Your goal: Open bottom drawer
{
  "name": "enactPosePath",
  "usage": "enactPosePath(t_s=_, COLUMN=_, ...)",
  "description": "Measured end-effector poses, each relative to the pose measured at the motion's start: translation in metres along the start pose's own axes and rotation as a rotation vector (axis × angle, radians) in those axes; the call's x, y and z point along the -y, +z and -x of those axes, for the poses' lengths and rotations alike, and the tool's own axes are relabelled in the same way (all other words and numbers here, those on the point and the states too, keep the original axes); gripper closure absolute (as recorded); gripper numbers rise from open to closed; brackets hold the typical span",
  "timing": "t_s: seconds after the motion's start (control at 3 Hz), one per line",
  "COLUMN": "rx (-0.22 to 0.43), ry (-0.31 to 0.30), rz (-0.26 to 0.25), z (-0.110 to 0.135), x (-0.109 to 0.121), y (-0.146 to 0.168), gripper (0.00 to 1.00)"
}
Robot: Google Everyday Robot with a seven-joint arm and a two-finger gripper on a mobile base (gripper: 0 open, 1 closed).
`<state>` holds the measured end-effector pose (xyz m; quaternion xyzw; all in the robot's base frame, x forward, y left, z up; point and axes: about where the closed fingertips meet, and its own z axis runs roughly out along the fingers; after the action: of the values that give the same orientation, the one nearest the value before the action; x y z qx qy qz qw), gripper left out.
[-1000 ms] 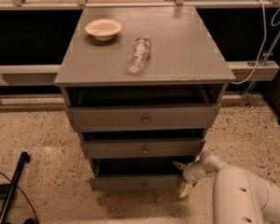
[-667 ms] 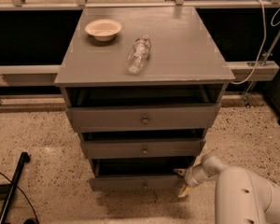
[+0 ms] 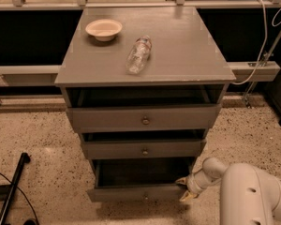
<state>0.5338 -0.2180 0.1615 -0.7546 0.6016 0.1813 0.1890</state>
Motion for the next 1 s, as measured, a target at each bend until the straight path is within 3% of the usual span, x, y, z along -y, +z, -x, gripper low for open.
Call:
enactPosePath(t_s=0.33, rx=0.026, ry=-0.043, rz=0.016, z=0.015, x=-0.018, y=-0.017, gripper=0.49)
enactPosePath(t_s=0.67, rx=0.035, ry=-0.077, rz=-0.011, z=0.03, x=-0.027, y=-0.042, gripper=0.49)
enactPosePath(t_s=1.0, rx=0.029, ry=-0.129, rz=-0.054, z=0.053, x=-0.022, y=-0.064, gripper=0.41)
